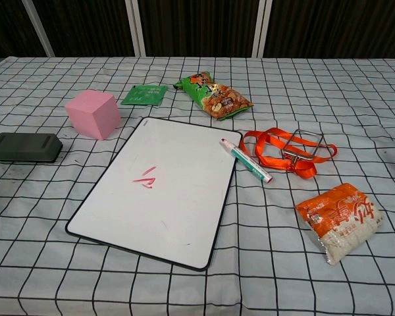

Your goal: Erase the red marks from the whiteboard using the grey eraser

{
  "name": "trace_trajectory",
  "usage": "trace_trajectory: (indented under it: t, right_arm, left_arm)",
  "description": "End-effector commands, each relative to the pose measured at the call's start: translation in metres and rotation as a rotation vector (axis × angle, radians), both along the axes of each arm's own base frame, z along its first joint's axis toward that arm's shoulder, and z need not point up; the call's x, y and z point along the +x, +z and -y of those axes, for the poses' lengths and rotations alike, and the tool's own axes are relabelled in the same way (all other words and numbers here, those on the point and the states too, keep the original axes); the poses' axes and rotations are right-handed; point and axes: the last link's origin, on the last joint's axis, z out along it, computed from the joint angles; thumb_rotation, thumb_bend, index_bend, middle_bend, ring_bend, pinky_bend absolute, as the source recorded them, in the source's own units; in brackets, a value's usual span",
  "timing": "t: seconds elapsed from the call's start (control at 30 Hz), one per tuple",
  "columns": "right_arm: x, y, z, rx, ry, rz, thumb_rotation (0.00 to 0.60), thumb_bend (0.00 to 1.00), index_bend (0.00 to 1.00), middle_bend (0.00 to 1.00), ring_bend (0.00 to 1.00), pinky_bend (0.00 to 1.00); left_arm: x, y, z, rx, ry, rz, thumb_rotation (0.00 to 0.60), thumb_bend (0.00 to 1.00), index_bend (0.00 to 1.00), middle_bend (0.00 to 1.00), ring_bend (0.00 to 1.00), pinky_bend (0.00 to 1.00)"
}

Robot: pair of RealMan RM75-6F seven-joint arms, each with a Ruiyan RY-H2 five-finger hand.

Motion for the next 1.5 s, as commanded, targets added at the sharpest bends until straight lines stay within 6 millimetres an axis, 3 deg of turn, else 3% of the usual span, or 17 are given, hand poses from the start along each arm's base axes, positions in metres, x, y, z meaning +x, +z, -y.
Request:
trace_trajectory:
  t: [0.03, 0.7, 1.03, 1.2, 1.5]
  right_arm:
    - [0.000, 0.000, 0.000, 0.000, 0.000, 0.000, 0.600, 0.21, 0.01, 0.12, 0.21, 0.22]
    - [0.000, 0.000, 0.000, 0.000, 0.001, 0.000, 0.600, 0.21, 0.01, 0.12, 0.21, 0.22]
    - [0.000, 0.001, 0.000, -0.004, -0.004, 0.007, 0.600, 0.21, 0.01, 0.12, 0.21, 0.22]
    - [0.000, 0.001, 0.000, -0.002, -0.005, 0.011, 0.600, 0.21, 0.01, 0.12, 0.21, 0.22]
    - [-0.001, 0.001, 0.000, 0.000, -0.007, 0.010, 0.600, 0.21, 0.01, 0.12, 0.21, 0.22]
  left_arm:
    - [0.000, 0.000, 0.000, 0.000, 0.000, -0.001, 0.600, 0.09, 0.00, 0.04, 0.00, 0.00]
    - [0.000, 0.000, 0.000, 0.002, 0.002, 0.001, 0.600, 0.09, 0.00, 0.04, 0.00, 0.00]
    - [0.002, -0.012, -0.004, -0.048, 0.008, -0.030, 0.600, 0.09, 0.00, 0.04, 0.00, 0.00]
    - [0.009, -0.025, -0.022, -0.110, 0.013, -0.053, 0.600, 0.09, 0.00, 0.04, 0.00, 0.00]
    - [0.030, -0.056, -0.071, -0.250, 0.004, -0.123, 0.600, 0.12, 0.00, 0.05, 0.00, 0.00]
